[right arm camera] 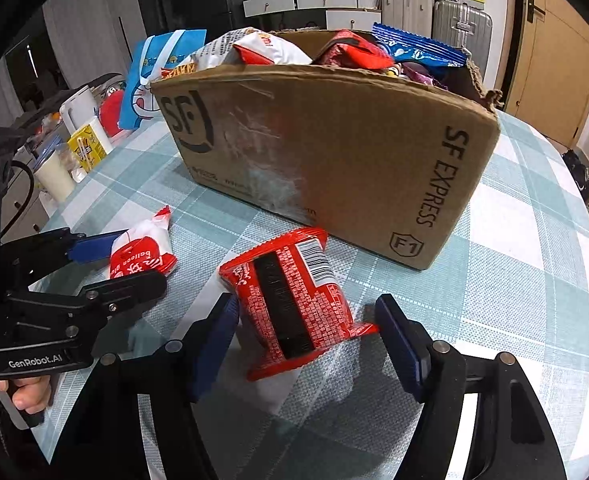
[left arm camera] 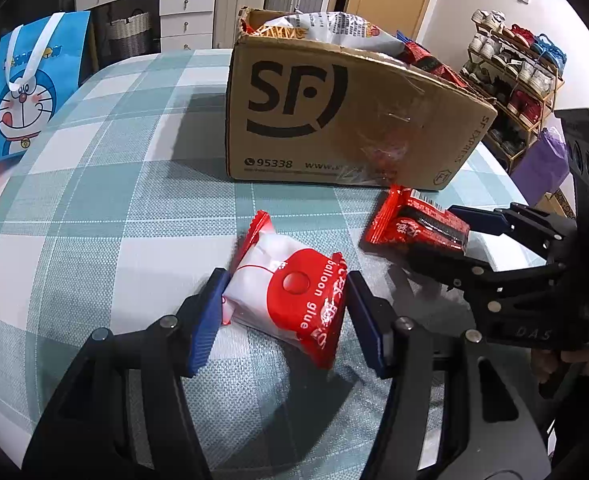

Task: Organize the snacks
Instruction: 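Grasp the red bar with the right tool while the left tool grasps the balloon glue pack, then carry both packs over the box and lower them inside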

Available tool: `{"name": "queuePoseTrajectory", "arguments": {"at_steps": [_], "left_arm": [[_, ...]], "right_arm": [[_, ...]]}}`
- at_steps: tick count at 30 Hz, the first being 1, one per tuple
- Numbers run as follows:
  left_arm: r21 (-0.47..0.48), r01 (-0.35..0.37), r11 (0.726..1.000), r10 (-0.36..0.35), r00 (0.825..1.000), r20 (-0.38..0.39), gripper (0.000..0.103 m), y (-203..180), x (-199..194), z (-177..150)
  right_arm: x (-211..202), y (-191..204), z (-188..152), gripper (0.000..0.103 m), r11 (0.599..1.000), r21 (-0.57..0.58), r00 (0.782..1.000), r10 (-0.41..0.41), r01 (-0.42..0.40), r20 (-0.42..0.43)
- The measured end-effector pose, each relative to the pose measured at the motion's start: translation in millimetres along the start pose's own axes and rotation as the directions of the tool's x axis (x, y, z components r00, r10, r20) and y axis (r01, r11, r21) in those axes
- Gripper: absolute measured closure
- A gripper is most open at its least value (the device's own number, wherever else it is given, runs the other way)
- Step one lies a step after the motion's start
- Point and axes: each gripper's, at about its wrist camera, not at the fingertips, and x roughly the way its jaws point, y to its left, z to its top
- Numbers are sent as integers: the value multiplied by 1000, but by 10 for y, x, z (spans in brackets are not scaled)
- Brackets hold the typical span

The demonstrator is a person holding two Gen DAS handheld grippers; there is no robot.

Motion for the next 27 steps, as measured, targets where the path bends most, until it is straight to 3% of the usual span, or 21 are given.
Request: {"name": "queuePoseTrajectory", "arguments": {"at_steps": [10,27], "left_arm": [[6,3,1000,-3,999,33,47,-31,-99,48],[12,25,1000,-26,993,113,47,-83,-434,268]], "right_arm": [[-72,82,-49,56,1000,-10,999,10,-10,31],[-651,34,-76,59,1000,19,986,20,-23,167]]}}
